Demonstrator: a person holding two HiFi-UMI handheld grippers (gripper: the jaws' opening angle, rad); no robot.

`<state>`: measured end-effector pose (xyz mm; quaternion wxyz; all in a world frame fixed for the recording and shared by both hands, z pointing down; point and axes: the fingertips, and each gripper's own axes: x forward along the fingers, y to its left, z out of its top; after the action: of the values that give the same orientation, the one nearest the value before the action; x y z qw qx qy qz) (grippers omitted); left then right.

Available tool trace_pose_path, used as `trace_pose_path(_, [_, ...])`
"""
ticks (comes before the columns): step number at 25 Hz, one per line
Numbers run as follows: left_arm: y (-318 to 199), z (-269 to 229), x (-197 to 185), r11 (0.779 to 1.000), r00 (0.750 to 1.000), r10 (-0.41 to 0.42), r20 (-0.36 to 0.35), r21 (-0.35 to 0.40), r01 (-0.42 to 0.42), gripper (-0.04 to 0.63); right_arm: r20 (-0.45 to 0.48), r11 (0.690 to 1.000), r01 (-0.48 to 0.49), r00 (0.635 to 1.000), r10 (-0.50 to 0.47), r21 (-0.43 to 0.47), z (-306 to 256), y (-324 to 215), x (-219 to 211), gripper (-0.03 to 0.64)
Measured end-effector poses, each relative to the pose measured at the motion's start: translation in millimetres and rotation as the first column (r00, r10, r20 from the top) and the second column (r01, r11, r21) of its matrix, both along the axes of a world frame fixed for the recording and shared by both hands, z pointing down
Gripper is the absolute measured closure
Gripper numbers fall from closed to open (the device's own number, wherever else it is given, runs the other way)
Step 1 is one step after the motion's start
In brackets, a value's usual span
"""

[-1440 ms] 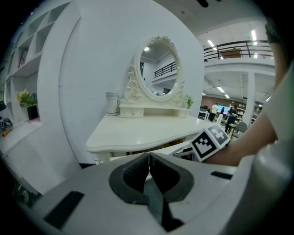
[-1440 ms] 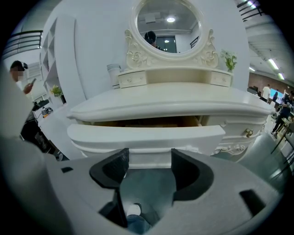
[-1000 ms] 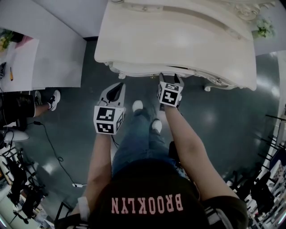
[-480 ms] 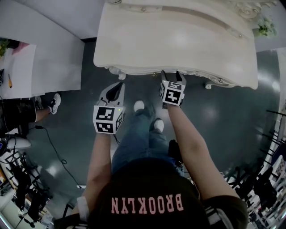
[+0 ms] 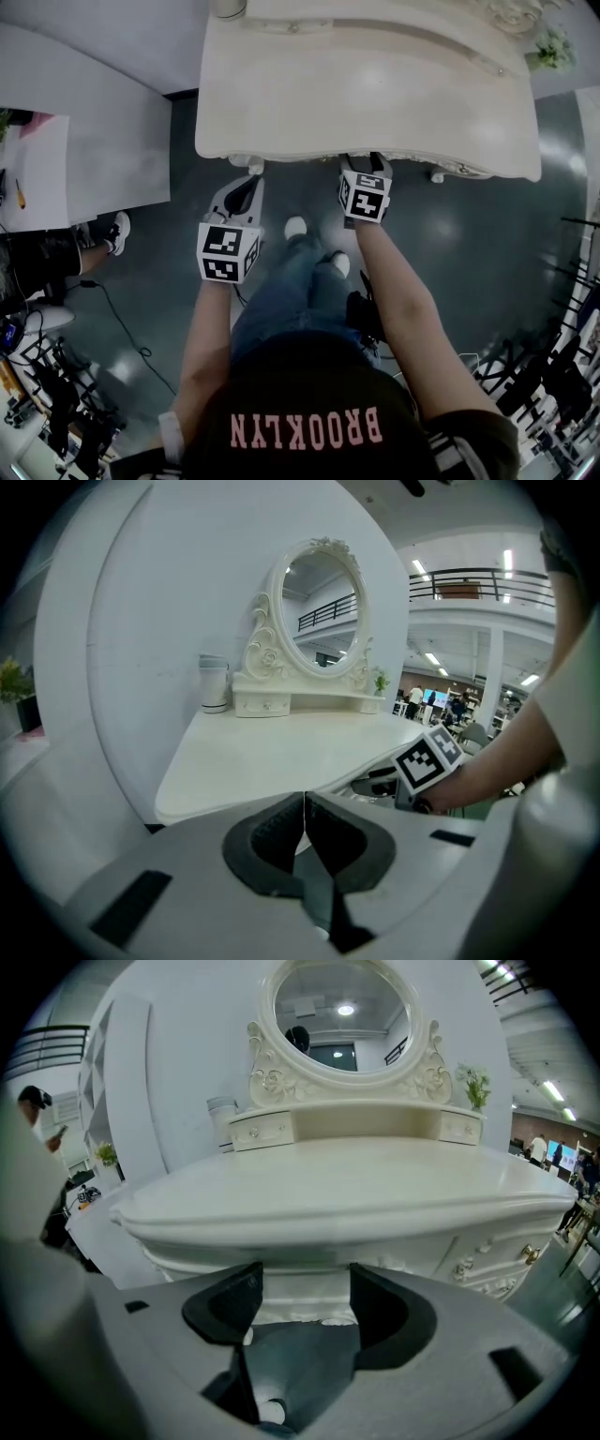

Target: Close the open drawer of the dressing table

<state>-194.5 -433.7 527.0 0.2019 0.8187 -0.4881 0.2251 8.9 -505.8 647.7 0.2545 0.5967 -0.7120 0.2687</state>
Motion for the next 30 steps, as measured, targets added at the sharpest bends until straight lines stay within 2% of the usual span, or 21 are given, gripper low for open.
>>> trace_pose_path(8, [-13,2,-9,0.999,1.000,0.031,0.000,0.007,-0.031,0.591,0.009,1.000,0.014,1.000,-0.014,0.017,1,-4,2,0.354])
trace_pose_path(16, [-12,3,-9,0.999,0.999,0.042,-0.002,0.014,-0.042,0.591,0.008,1.000,0.017,1.000,-0.017,-0.004,2,-6,5,0.342])
trace_pose_path(23, [6,-5,-8,0.999,1.000,0.006,-0.011,0.032,-0.005,0.591,0.016,0.999,-0.007,1.000,0.008,-0.037,1,1,10,0.342])
trace_pose_path(30, [44,-17,-5,0.998,0.998,-0.050,-0.045,0.048,0.052,0.591,0.026,0.999,0.044,0.999,-0.044,0.001,-27,30,10,0.344])
